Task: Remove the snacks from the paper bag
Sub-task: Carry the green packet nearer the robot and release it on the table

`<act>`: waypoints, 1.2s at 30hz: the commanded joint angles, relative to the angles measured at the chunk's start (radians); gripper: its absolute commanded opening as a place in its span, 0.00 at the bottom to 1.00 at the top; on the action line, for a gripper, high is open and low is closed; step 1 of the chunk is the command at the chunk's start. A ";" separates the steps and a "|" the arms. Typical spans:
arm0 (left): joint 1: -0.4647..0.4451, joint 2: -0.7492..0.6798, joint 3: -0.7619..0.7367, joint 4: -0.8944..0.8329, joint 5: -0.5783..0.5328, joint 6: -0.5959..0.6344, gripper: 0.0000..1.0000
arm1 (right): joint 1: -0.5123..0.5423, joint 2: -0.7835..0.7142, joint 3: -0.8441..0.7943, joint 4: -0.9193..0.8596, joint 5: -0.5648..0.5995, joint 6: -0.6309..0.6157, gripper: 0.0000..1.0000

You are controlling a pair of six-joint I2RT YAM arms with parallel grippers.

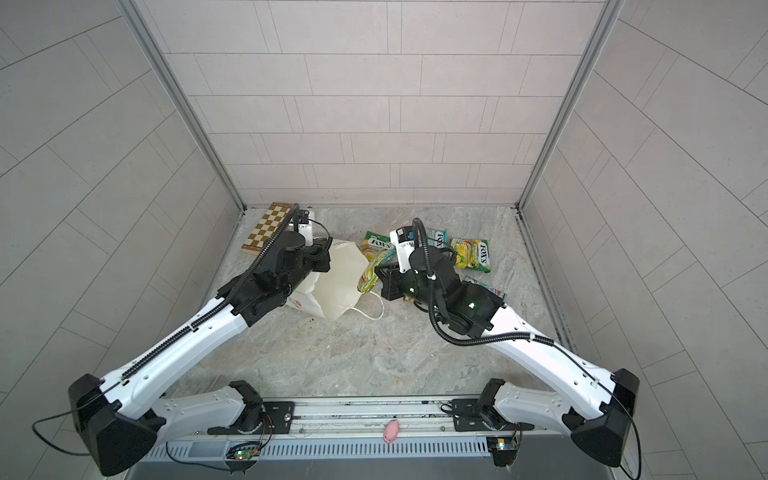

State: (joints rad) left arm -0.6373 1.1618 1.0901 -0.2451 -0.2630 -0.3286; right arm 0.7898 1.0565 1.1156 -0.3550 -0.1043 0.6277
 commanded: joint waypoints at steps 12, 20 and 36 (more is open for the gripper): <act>-0.004 -0.090 0.015 -0.025 0.065 0.077 0.00 | -0.176 -0.231 -0.189 -0.321 -0.061 -0.083 0.00; -0.004 -0.081 0.022 -0.035 0.071 0.076 0.00 | -0.175 -0.243 -0.327 -0.212 -0.279 -0.032 0.00; -0.004 -0.080 0.024 -0.040 0.072 0.075 0.00 | -0.176 -0.129 -0.399 -0.342 -0.111 -0.086 0.00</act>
State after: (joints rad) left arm -0.6373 1.0863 1.0901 -0.2829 -0.1951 -0.2680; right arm 0.6144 0.9142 0.6907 -0.6083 -0.3035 0.5812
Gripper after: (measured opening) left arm 0.060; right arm 0.048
